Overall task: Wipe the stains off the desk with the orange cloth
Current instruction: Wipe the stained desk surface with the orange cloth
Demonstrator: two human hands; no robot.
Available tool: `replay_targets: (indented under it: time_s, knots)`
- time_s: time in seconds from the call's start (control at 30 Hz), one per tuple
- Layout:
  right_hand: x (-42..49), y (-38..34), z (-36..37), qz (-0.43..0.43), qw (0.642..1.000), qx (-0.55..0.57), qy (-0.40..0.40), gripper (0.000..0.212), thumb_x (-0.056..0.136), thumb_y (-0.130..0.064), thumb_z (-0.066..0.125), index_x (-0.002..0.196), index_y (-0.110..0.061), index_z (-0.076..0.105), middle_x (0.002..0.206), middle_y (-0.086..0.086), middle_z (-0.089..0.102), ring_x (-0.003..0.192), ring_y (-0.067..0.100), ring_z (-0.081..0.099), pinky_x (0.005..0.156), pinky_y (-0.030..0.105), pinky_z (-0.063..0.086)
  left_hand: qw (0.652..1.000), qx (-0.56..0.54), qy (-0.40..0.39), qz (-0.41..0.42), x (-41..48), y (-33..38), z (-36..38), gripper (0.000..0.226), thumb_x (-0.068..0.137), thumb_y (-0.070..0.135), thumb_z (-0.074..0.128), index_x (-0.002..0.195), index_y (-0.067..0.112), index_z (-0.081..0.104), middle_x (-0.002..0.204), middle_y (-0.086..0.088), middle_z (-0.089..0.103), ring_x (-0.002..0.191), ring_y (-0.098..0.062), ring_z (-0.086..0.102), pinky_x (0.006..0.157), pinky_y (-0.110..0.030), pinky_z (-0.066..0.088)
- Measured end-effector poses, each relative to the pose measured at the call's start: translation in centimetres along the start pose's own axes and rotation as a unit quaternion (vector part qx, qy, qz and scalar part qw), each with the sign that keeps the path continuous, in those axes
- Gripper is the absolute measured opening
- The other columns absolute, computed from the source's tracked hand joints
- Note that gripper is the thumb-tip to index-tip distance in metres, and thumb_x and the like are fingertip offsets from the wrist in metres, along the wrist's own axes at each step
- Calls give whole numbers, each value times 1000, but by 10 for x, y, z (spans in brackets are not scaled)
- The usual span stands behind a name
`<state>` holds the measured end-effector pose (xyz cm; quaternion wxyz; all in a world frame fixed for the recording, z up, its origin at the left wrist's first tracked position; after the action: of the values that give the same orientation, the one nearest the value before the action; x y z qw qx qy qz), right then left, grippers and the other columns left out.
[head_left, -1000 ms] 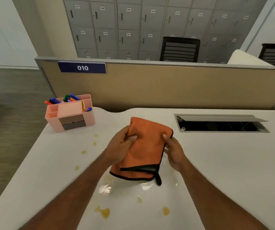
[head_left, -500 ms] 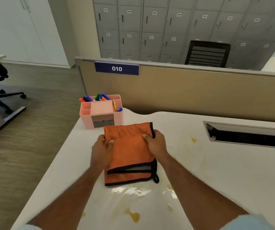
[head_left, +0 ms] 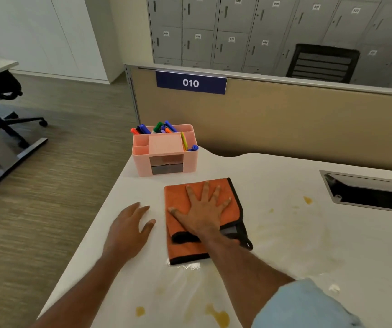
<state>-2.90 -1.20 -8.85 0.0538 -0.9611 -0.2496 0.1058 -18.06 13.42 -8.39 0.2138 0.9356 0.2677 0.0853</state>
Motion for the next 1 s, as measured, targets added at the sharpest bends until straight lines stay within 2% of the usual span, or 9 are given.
replay_targets:
  time_s: [0.17,0.3,0.37,0.47,0.57,0.67,0.83,0.93,1.0]
  knots:
    - [2,-1,-3,-49,999,-14,1,93,71,-92,15,150,-44,3,163,10,-4,146,46,-11,107,73,-10,996,73,-40,19,-3,-32,-2,80,82,71,20,147,28,36,161,-3,22,150,-23,16,120,-44,14]
    - [-29,17,-5,-121,992,16,26,67,86,-76,24,146,-47,21,163,2,11,149,33,2,112,68,-4,996,72,-47,22,-11,-25,1,87,79,75,11,151,29,25,164,0,12,151,-21,4,121,-42,4]
    - [-41,32,-2,-111,992,25,48,56,92,-68,25,143,-46,28,161,-2,17,149,27,8,113,68,1,996,72,-49,28,-16,-24,1,92,77,81,6,151,30,26,163,1,13,151,-20,4,121,-40,3]
    - [-32,46,-6,-60,997,17,48,56,92,-66,23,144,-45,27,161,-1,14,149,27,7,108,73,2,995,70,-50,45,-27,-31,-1,99,74,83,-6,149,30,31,162,3,17,151,-17,8,120,-35,2]
    - [-2,40,-14,-1,1000,17,18,75,84,-80,20,149,-44,17,163,7,5,148,36,0,104,77,0,995,75,-38,44,-42,-45,-7,94,77,81,-2,147,30,36,161,2,23,149,-17,16,120,-37,8]
    - [15,15,-13,7,1000,19,-6,95,68,-93,25,149,-46,13,162,11,2,145,47,-2,104,76,-3,995,90,-20,33,-57,-60,-10,88,82,79,4,145,30,40,159,1,29,148,-18,22,119,-43,14]
    - [-20,-22,-4,-108,994,16,27,71,85,-71,36,147,-39,26,162,7,13,146,41,9,110,70,8,995,99,-16,23,-67,-66,-13,87,82,79,6,145,29,39,159,2,27,147,-16,19,118,-53,12]
    - [-61,-6,4,-163,984,39,60,59,87,-58,35,142,-38,39,157,3,29,142,37,24,107,66,20,995,93,-14,18,-72,-67,-14,87,81,79,5,147,32,35,161,6,21,147,-10,11,119,-50,4]
    - [-74,26,6,-147,986,33,76,59,86,-60,33,141,-40,39,156,0,32,141,34,29,105,64,25,996,82,-16,26,-73,-67,-14,86,82,79,6,148,31,32,161,5,18,148,-8,6,122,-45,0]
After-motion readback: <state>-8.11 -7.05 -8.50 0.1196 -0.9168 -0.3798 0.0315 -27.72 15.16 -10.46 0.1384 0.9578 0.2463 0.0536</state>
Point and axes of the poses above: each hand's wrist, its own x-axis towards the middle knuckle, its own z-axis out of the palm, y = z × x, the point moved 3 cm from there along x, towards the middle knuckle
